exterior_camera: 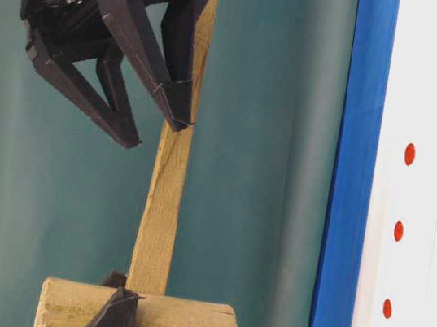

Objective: Hit the mark with a hammer.
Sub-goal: 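Open the right gripper and slide it along the handle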

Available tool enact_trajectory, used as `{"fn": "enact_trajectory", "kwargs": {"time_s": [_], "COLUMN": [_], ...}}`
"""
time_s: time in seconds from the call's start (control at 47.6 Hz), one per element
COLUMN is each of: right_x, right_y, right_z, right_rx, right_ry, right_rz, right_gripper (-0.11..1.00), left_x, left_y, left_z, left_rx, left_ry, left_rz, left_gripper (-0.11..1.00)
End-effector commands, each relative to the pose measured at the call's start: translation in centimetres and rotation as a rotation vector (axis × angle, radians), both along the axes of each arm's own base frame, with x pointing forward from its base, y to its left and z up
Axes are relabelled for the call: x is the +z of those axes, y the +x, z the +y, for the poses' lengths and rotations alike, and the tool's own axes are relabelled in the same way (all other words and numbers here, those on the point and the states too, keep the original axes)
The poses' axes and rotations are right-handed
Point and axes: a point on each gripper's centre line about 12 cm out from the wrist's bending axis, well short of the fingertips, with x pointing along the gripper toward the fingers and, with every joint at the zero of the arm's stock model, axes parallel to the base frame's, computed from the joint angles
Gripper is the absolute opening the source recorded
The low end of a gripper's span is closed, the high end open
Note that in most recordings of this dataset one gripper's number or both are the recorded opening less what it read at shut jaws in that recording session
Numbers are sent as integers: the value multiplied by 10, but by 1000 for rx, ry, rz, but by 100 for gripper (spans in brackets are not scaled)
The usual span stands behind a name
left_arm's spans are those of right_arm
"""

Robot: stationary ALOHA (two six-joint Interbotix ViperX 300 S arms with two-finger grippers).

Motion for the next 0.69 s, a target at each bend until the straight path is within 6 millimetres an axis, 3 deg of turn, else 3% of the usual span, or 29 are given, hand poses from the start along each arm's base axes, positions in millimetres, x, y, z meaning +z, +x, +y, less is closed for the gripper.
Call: {"fn": "enact_trajectory", "kwargs": {"time_s": [0.0, 0.168, 0.294, 0.525, 0.588, 0.672], "right_x": [17, 11, -6, -16, -16, -16], "right_y": [0, 0, 3, 7, 7, 7], "right_z": [-5, -16, -25, -26, -26, -26], "right_rx": [-23, -68, -107, -120, -119, -119], "right_ry": [23, 86, 133, 173, 176, 176], "right_rz": [-48, -17, 40, 80, 84, 85], "right_gripper": [93, 93, 92, 90, 81, 58], "left_x": [13, 12, 12, 12, 12, 11], "left_y": [1, 1, 1, 2, 2, 1], "left_z": [-1, -4, -7, -8, -8, -8], "left_rx": [-5, -14, -25, -28, -28, -25], "left_ry": [3, 3, 3, 1, 1, 0], "left_rz": [-40, -35, -34, -32, -31, -29], "left_gripper": [45, 45, 45, 45, 45, 45]}}
